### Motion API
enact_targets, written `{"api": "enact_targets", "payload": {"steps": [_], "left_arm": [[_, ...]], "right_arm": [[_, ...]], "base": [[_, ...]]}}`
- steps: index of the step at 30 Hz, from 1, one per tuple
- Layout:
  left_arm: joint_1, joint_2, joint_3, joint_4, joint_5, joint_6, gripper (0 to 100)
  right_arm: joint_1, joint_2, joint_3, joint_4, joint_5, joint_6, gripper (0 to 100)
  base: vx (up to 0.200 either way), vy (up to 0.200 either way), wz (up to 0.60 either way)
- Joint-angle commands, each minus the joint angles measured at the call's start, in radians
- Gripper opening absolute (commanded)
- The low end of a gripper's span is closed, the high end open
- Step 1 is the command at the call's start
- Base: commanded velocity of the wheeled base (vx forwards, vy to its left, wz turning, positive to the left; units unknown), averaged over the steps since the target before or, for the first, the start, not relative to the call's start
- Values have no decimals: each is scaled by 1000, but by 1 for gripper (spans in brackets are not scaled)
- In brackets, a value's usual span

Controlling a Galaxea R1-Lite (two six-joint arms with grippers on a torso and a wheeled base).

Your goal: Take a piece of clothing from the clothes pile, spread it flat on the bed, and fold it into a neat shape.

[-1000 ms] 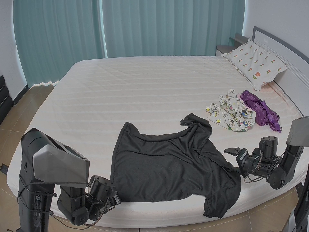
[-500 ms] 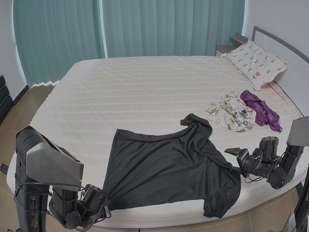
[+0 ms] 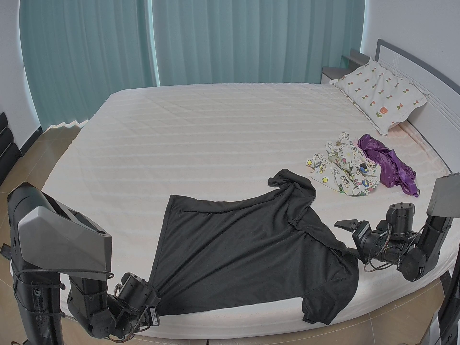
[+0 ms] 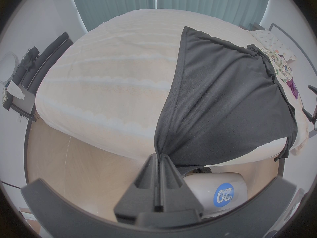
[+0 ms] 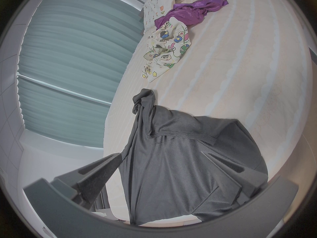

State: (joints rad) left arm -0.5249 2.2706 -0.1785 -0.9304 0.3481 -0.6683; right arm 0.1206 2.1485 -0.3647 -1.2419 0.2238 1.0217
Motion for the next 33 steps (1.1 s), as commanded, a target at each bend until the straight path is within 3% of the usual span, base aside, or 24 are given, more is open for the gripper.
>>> {"api": "enact_targets", "payload": {"steps": [1, 2, 18, 21, 33], "left_arm": [[-1, 0, 4, -1, 0, 1, 0], [0, 0, -1, -2, 0, -1, 100], [62, -189, -44, -146, -15, -27, 100], [74, -180, -76, -149, -35, -79, 100], [95, -168, -82, -151, -100, -83, 100]], "right_arm": [[1, 1, 0, -1, 2, 0, 100], [1, 1, 0, 1, 2, 0, 100], [2, -1, 0, 1, 0, 0, 100], [4, -1, 1, 1, 0, 0, 100], [13, 1, 15, -17, 0, -3, 100]], "base": [[0, 0, 0], [0, 0, 0], [0, 0, 0], [0, 0, 0], [200, 0, 0]]}}
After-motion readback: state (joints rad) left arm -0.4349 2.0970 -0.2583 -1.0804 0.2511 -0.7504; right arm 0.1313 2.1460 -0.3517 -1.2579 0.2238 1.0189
